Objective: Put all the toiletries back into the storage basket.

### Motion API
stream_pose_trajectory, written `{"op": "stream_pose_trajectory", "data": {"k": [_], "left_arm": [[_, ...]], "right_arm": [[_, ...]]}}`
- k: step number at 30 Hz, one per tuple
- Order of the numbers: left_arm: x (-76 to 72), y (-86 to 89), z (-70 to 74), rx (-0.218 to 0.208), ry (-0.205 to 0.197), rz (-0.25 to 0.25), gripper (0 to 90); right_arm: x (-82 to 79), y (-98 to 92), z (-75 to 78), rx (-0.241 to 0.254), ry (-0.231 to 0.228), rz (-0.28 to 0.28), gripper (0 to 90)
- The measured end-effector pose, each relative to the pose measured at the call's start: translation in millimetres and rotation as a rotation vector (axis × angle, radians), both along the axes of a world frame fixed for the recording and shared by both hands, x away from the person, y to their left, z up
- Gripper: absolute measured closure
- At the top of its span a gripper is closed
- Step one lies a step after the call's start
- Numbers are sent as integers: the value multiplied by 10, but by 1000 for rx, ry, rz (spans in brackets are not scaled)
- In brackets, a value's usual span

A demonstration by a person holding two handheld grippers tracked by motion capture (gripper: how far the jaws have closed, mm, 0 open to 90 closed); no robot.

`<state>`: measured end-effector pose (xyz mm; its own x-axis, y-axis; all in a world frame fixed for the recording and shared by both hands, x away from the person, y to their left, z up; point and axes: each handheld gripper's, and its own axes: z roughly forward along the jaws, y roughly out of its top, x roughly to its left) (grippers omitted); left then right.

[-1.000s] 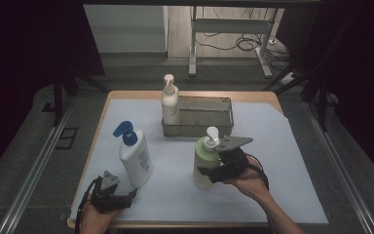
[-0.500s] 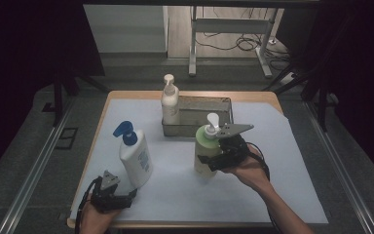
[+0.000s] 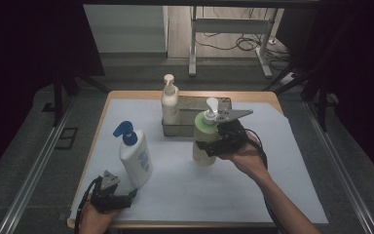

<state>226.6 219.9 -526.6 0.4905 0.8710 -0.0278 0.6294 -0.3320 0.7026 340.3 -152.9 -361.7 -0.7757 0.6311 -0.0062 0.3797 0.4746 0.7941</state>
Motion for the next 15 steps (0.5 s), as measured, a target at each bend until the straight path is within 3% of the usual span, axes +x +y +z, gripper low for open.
{"op": "stream_pose_trajectory", "data": {"k": [15], "left_arm": [[2,-4,5,1,6,1,123]], "right_arm": [[229,54,147,-2,-14,-53,124]]}}
